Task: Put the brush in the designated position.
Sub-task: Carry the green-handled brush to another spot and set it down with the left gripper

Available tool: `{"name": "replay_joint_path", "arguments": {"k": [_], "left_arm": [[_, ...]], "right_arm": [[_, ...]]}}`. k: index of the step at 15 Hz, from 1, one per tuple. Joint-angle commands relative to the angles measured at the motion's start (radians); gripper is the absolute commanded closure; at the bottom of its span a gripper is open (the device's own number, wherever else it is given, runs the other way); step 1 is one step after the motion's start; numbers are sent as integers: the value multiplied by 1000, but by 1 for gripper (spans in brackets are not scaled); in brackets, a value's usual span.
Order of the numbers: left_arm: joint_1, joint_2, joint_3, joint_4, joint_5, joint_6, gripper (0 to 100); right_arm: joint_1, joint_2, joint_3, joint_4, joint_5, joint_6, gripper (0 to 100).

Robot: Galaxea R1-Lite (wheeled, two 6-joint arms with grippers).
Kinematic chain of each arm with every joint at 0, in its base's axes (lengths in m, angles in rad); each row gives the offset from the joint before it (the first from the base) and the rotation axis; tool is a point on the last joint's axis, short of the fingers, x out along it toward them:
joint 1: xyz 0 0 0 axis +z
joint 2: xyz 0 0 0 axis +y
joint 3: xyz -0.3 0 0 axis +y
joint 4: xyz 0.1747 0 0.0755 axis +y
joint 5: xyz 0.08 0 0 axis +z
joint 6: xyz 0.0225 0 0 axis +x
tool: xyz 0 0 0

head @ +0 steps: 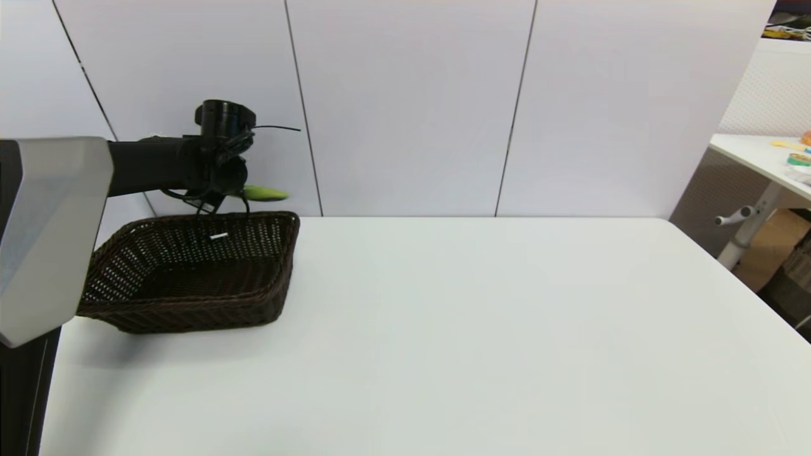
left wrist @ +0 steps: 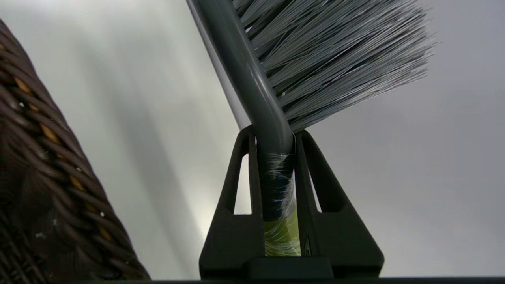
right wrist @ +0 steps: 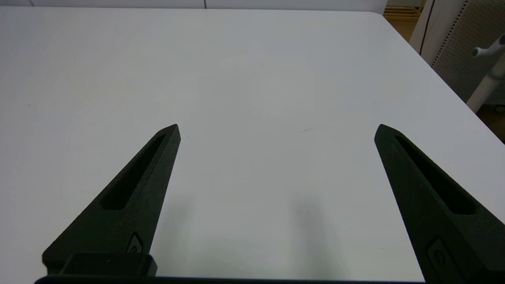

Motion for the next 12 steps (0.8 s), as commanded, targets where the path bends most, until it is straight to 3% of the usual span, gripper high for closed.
{"name": "replay_joint_path", "arguments": {"k": [1, 12], "left_arm": [[0, -15, 0, 77, -8, -7, 100], [3, -19, 0, 138, -39, -9, 100]], "right_arm": [[0, 1, 2, 0, 0, 0, 0], [0, 1, 2, 0, 0, 0, 0]]}}
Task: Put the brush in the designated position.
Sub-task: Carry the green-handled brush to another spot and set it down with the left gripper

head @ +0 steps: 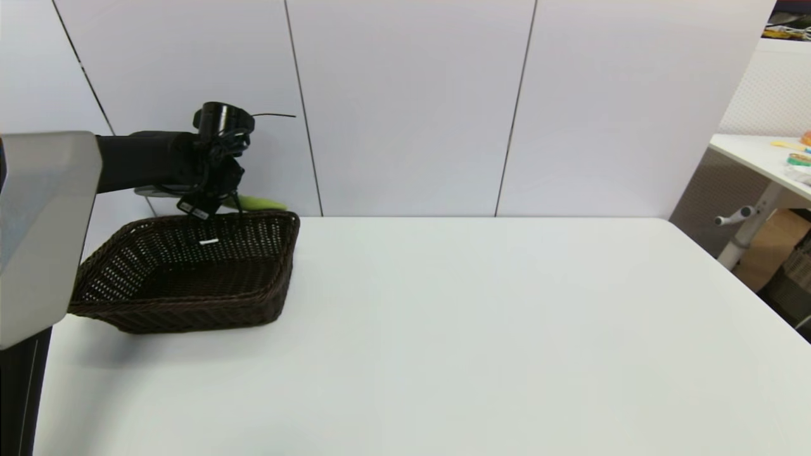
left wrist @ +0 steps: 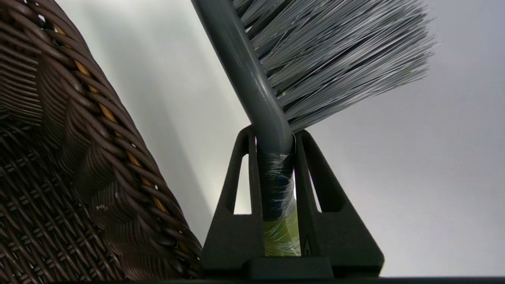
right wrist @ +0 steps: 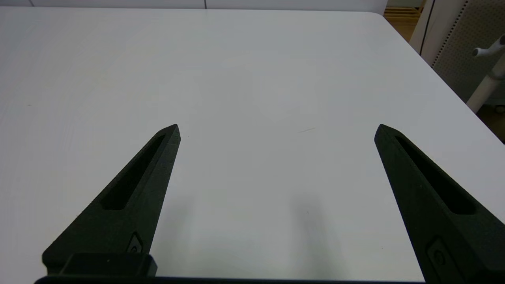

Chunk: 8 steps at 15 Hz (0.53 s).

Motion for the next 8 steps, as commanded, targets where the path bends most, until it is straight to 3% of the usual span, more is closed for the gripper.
{"name": "replay_joint_path", "arguments": {"k": [1, 8], "left_arm": [[0, 2, 0, 31, -1, -6, 100], [0, 14, 0, 44, -1, -9, 100]], "right_arm": [[0, 1, 2, 0, 0, 0, 0], [0, 1, 2, 0, 0, 1, 0]]}}
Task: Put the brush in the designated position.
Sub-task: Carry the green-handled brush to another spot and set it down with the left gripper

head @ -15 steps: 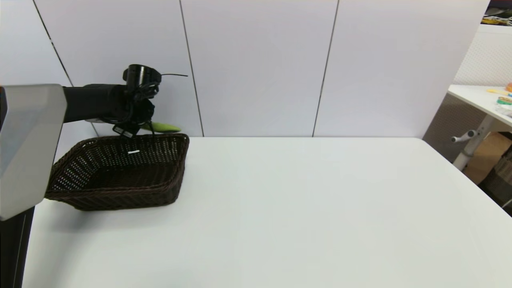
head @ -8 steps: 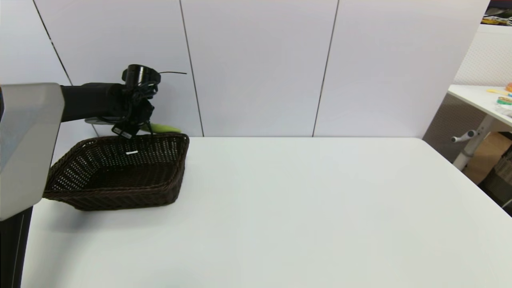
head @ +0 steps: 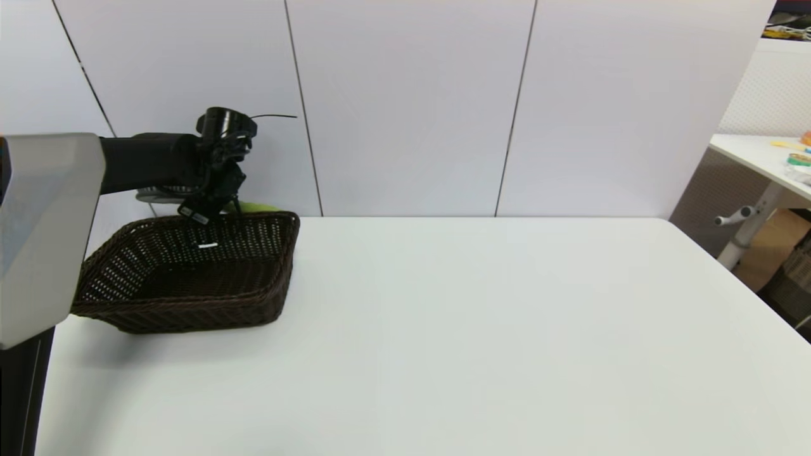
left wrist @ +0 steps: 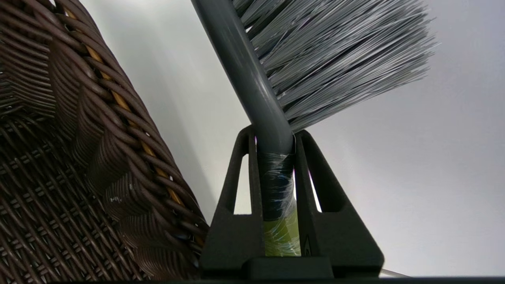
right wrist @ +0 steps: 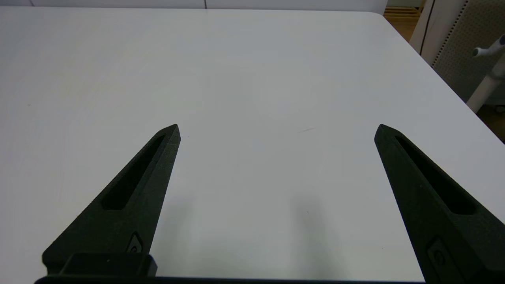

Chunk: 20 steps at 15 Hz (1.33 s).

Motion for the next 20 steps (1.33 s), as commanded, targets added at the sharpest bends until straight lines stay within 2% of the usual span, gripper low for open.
{"name": "replay_joint_path", "arguments": {"k": [1, 20], "left_arm": [[0, 6, 0, 3, 4, -5, 100], [0, 34, -2, -5, -8, -7, 100]], "right_arm": [[0, 1, 2, 0, 0, -1, 0], [0, 1, 2, 0, 0, -1, 0]]}}
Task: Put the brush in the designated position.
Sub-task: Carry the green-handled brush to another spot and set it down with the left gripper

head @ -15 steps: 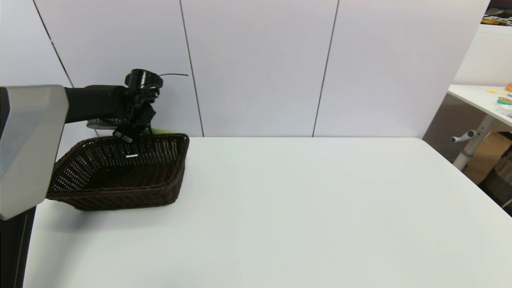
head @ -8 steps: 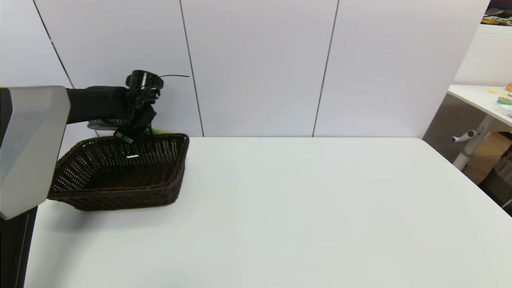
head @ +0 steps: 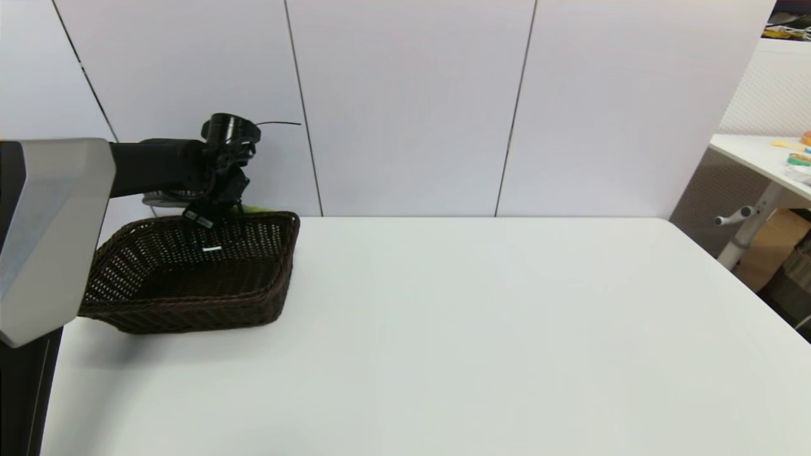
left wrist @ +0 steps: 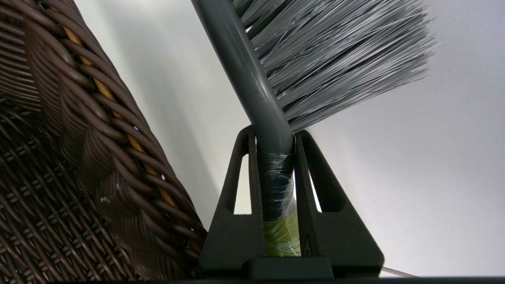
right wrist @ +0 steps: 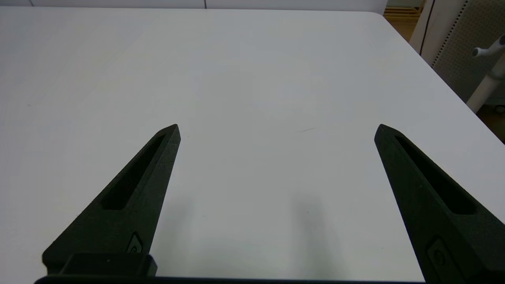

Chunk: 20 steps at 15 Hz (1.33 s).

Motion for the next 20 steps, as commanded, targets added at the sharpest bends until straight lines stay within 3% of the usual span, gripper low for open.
{"name": "replay_joint_path", "arguments": {"k": [1, 20], "left_arm": [[1, 12, 0, 3, 4, -7, 100], [6, -18, 2, 11, 4, -53, 100]], "right_arm": [[0, 1, 2, 0, 1, 1, 0], [-2, 1, 2, 0, 1, 0, 0]]}}
